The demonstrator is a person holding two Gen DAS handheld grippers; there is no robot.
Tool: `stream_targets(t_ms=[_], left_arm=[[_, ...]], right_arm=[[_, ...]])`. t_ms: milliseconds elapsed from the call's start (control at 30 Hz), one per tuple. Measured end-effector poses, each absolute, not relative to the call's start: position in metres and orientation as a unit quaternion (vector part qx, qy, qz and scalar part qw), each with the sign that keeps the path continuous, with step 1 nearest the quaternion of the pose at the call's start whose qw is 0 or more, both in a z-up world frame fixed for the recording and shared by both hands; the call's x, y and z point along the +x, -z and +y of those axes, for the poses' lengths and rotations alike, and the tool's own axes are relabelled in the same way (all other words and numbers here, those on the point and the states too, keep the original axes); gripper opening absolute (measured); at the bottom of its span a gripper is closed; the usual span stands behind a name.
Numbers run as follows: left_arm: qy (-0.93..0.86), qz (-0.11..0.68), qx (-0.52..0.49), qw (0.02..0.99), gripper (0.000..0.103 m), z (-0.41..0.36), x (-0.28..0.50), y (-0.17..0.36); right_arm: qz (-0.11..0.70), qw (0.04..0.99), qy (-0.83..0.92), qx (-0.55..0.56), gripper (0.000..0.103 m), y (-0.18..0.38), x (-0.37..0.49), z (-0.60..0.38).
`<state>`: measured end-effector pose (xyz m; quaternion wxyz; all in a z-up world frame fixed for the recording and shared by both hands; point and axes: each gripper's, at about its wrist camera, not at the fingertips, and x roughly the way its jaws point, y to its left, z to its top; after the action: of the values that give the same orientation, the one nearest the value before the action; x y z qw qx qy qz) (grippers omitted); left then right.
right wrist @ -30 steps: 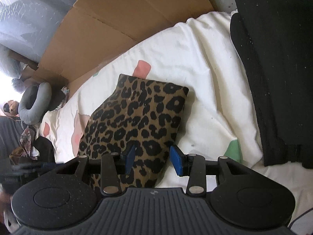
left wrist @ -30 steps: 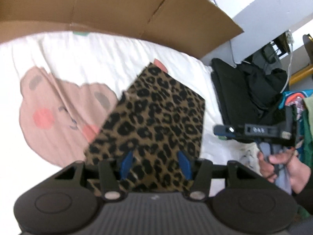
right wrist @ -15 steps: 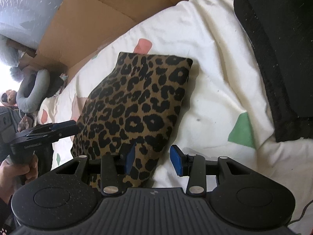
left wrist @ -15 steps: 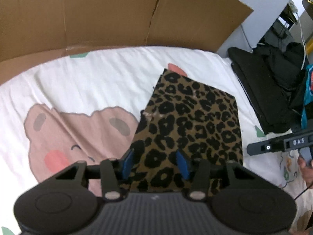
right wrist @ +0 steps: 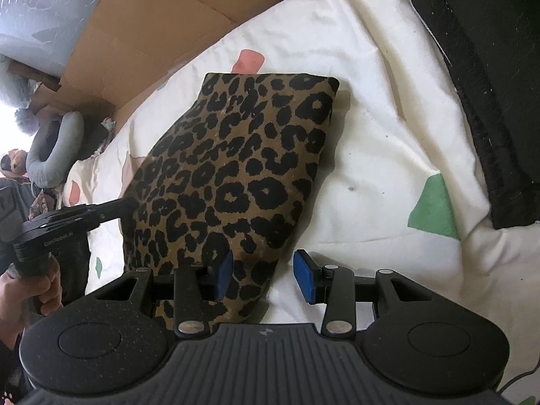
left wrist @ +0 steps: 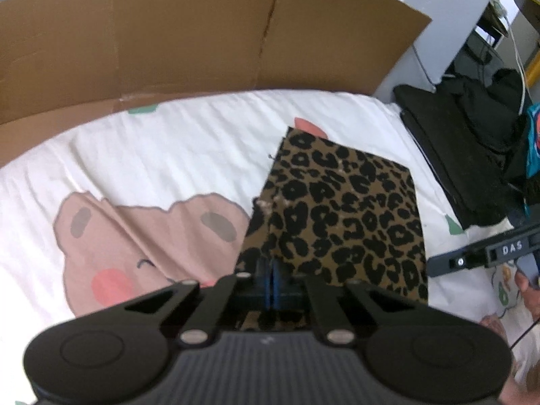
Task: Fold clothes
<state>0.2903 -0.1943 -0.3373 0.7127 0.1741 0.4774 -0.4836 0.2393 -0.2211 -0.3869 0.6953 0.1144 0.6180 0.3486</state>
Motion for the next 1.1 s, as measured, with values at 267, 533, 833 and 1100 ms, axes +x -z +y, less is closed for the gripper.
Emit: stream_targets(t_ms=[267, 533, 833, 1100], left_arm=[[0.469, 0.484, 0.184, 0.716, 0.002, -0.192, 0.292, 0.350], [0.461, 0.489, 0.189, 0.716, 0.002, -0.191, 0.291, 0.356], [0.454, 0.496, 0.187, 0.716, 0.002, -0.191, 0.290, 0.357], [0.448, 0.502, 0.181, 0.717, 0.003, -0.190, 0.290, 0.356]], right_arm=[[0.620, 0.682, -0.346, 0.175, 0.046, 0.401, 0.246, -0.224], [0.631, 0.649, -0.332, 0.266, 0.046, 0.434, 0.255, -0.225], [0.615, 0.645, -0.351, 0.288, 0.007, 0.423, 0.263, -0.223], [0.626, 0.631, -0.319, 0.329, 0.028, 0.440, 0.268, -0.229]])
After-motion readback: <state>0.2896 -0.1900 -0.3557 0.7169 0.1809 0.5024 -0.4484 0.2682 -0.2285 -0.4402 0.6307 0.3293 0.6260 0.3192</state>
